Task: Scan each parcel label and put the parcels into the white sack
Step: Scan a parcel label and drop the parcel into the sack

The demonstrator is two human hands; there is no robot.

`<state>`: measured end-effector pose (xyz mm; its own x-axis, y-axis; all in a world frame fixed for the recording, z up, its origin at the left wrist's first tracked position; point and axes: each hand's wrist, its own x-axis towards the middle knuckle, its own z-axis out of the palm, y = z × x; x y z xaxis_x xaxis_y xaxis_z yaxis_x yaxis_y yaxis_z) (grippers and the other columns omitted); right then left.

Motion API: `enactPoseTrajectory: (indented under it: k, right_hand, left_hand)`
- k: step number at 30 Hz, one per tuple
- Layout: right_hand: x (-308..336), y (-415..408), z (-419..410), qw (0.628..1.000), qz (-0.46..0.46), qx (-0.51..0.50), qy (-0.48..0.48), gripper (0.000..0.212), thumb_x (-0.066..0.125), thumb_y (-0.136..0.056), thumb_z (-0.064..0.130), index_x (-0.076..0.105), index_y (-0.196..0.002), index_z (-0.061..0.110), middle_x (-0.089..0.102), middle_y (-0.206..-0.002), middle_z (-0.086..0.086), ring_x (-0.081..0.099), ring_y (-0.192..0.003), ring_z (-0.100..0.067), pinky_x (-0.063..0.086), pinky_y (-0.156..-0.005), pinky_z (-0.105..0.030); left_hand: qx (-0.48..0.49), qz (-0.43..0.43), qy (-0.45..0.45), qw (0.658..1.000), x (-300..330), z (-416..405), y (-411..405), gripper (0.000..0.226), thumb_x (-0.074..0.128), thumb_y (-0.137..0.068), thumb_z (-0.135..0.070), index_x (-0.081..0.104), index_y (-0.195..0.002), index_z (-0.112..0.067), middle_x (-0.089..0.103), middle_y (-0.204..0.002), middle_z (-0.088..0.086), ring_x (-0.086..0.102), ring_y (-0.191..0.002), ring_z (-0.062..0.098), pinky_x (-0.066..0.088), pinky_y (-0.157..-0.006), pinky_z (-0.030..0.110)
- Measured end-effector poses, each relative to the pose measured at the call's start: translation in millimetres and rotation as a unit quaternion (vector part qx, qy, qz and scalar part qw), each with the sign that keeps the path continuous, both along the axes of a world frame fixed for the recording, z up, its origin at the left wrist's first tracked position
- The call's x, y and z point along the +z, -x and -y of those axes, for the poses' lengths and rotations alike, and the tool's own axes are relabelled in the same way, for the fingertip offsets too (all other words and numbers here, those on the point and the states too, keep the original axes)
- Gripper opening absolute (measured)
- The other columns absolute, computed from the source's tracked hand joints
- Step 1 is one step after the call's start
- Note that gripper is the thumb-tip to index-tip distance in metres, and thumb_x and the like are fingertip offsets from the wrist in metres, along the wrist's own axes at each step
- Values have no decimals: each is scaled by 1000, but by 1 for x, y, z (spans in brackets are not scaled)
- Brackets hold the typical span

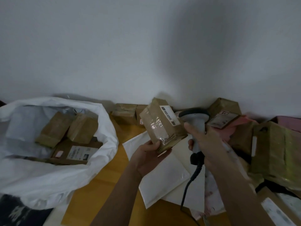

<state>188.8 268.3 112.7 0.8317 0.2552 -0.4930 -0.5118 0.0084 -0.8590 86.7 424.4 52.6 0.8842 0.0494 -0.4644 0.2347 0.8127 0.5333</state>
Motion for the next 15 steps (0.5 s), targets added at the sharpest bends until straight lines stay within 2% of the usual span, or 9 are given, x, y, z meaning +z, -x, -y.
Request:
enactPoseTrajectory:
  k: [2, 5, 7, 8, 10, 13, 15]
  right_hand:
    - [2, 12, -5, 1000, 23, 12, -13, 49, 78, -81, 24, 55, -118, 1, 61, -75, -7, 53, -44, -8, 47, -43, -23]
    - [6, 24, -7, 997, 71, 30, 2, 51, 80, -78, 16, 54, -118, -1, 60, -76, -12, 54, -44, -7, 46, -43, -20]
    - [10, 31, -6, 994, 104, 38, 17, 51, 81, -76, 9, 52, -117, -2, 59, -77, -10, 54, -44, -2, 45, -42, -16]
    - [11, 34, -5, 992, 115, 42, 17, 53, 81, -75, 6, 51, -118, -1, 60, -80, -8, 56, -47, -2, 45, -43, -15]
    - [14, 39, -2, 989, 142, 49, 18, 57, 81, -74, 3, 49, -122, 1, 61, -89, -7, 59, -60, -6, 47, -47, -13]
    - [20, 44, 4, 979, 192, 64, 32, 59, 81, -73, 2, 47, -121, 4, 59, -92, -1, 59, -72, -6, 48, -52, -10]
    - [24, 49, 6, 972, 214, 86, 42, 57, 80, -74, 3, 46, -118, 11, 57, -91, 7, 58, -75, -3, 48, -54, -7]
  left_hand:
    - [-20, 23, -32, 999, 7, -1, 10, 89, 89, -62, -10, 45, -139, -4, 55, -135, 21, 55, -124, 35, 43, -108, 46]
    - [-7, 23, -86, 996, 13, 0, 21, 86, 80, -72, -3, 40, -144, -25, 55, -138, 16, 55, -125, 34, 45, -105, 47]
    - [-1, 15, -127, 992, 19, 3, 29, 79, 71, -78, 2, 41, -144, -30, 56, -138, 14, 56, -125, 34, 46, -104, 47]
    - [-3, 14, -143, 990, 23, 6, 32, 74, 69, -80, -1, 43, -143, -28, 57, -136, 13, 57, -124, 33, 47, -103, 46]
    - [-8, 8, -159, 987, 31, 9, 37, 71, 75, -76, -20, 47, -141, -22, 61, -133, 10, 58, -122, 31, 47, -101, 45]
    - [-9, -13, -184, 983, 39, 15, 40, 87, 82, -66, -52, 48, -140, -23, 60, -134, 7, 54, -126, 29, 42, -107, 47]
    - [15, -31, -193, 981, 41, 22, 37, 90, 82, -66, -49, 43, -142, -23, 59, -135, 7, 53, -126, 30, 40, -110, 48]
